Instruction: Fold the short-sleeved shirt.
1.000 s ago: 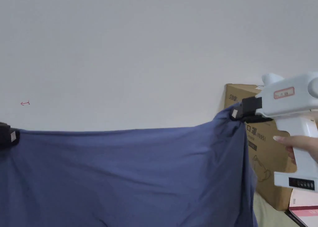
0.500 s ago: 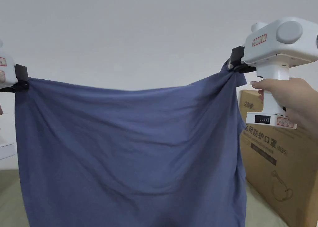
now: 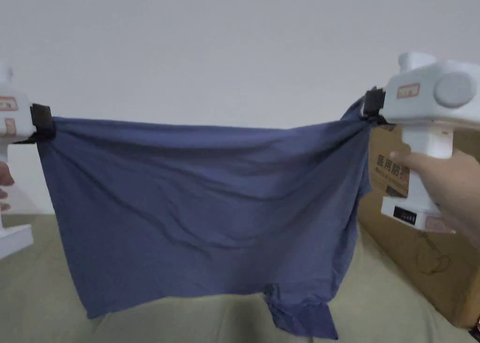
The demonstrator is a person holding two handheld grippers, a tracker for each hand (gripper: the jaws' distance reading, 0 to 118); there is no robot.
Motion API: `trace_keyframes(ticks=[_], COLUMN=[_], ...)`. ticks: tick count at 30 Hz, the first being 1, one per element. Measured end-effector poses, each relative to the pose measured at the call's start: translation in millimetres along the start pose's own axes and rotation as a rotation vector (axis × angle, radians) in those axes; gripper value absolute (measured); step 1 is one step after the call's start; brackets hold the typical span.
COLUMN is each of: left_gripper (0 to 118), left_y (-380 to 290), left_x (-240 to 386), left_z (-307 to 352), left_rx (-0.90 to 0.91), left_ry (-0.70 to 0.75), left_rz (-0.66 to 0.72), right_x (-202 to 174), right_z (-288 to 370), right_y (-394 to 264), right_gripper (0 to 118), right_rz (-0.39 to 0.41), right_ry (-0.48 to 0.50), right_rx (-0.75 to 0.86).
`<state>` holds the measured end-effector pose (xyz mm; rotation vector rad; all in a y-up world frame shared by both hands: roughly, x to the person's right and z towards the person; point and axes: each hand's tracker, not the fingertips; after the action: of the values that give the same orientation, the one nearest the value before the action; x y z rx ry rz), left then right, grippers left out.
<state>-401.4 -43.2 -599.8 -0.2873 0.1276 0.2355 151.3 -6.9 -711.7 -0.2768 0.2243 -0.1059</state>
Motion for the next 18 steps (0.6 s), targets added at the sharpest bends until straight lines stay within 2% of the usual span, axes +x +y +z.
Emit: trace_keyframes(ticks=[7,9,13,16,18], left_gripper=[0,0,0,0,1], left_y=[-218.4,-273.6,-342.2,-363.1,-369.8], left_x=[-34.3,-46.2,-65.0,-68.5,-68.2], left_z=[49.0,72.6,113.7,144.2,163.7], left_rx=[-0.445,-0.585,-0.759,-0.821,-0.868], left_ry=[-0.059,-0.048,-0.072,-0.085,-0.118], left_rz=[-0.065,-0.060,-0.134,-0.223,-0.246], right_x=[50.3,62.2,95.1,103.3,110.1], right_z=[65.3,96.8,147.8,185.7,208.0], right_y=[-249.2,-305.4,-374.3,-398.9,-406.3], right_gripper=[4,4,4,4,4], right_rz=[-0.114,-0.099,-0.168,-0.094,-0.101], right_ry=[0.029,0.018,0.033,0.006,-0.010], right_rx=[-0.513,-0.634,-0.819,-0.941,-0.987])
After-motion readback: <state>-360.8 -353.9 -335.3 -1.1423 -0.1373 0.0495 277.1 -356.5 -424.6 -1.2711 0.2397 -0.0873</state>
